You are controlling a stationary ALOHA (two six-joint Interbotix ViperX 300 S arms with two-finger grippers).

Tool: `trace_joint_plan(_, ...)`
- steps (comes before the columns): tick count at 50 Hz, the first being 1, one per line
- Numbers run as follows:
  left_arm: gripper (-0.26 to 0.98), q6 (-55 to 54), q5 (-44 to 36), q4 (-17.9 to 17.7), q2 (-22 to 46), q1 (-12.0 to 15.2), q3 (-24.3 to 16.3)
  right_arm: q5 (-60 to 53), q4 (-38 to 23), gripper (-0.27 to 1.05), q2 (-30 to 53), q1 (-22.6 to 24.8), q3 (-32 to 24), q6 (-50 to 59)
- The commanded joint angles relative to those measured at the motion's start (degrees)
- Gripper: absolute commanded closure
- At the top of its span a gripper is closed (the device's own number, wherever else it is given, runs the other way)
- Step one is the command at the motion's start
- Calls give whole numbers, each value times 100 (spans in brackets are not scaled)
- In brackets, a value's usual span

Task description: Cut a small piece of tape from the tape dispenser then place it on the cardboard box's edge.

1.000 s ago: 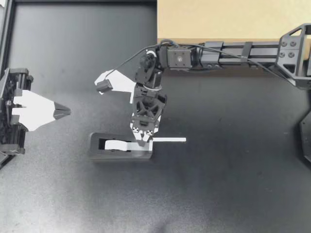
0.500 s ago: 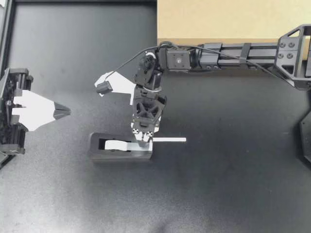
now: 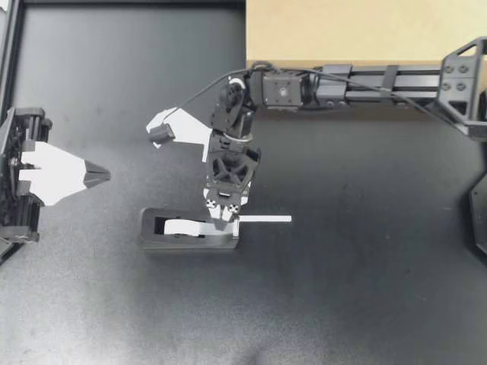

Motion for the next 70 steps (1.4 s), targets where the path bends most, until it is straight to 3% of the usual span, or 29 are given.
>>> trace_joint_plan(1, 84, 9, -53, -9, 26, 18, -70, 97, 35, 87, -396, 9, -79, 26)
trace_joint_plan(25, 84, 18, -53, 0, 26, 9, -97, -264, -9, 87, -940, -88, 949, -9)
trace_joint_plan(70, 84, 26, -53, -9, 26, 9, -88, -1327, -62, 87, -923, -97, 1723, -88)
